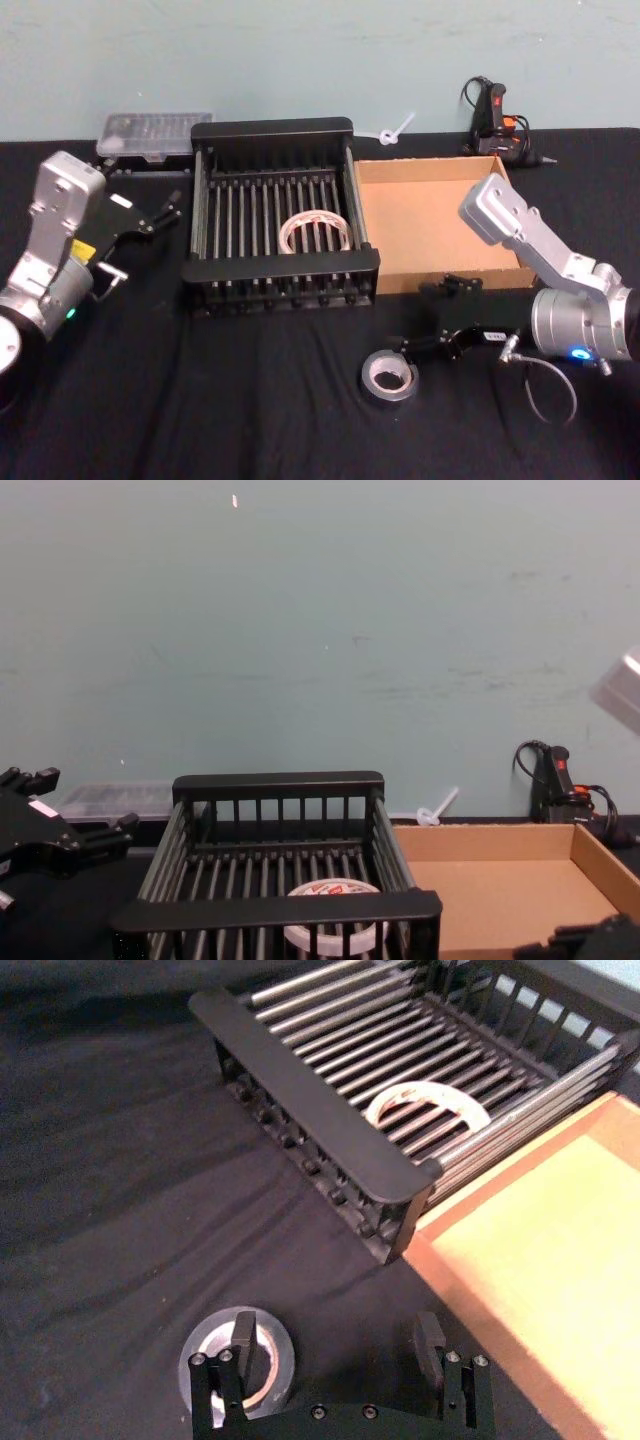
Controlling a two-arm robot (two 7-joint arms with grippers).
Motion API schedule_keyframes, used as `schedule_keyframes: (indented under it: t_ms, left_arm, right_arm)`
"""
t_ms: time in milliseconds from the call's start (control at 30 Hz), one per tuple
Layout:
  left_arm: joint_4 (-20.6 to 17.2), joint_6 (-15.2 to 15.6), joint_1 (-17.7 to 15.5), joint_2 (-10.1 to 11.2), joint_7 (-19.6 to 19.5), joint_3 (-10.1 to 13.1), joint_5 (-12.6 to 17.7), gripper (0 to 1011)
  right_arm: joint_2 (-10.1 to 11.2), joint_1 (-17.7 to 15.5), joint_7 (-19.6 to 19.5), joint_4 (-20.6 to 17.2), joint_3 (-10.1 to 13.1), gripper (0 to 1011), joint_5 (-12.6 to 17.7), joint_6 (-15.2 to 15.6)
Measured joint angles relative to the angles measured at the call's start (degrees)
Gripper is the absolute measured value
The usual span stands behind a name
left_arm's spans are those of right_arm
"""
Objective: Pick up the white tape and place it into the black box , Pick up the silver tape and place it into the brown box.
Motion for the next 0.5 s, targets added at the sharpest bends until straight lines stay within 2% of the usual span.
schedule_keyframes:
  t_ms: [500]
  left_arm:
    - [0.0,0.0,0.0,0.0,0.0,0.0,0.0,1001]
  right_arm:
    - [0.34,1.43,0.6,1.99,-3.07,1002,-0.13,0.75]
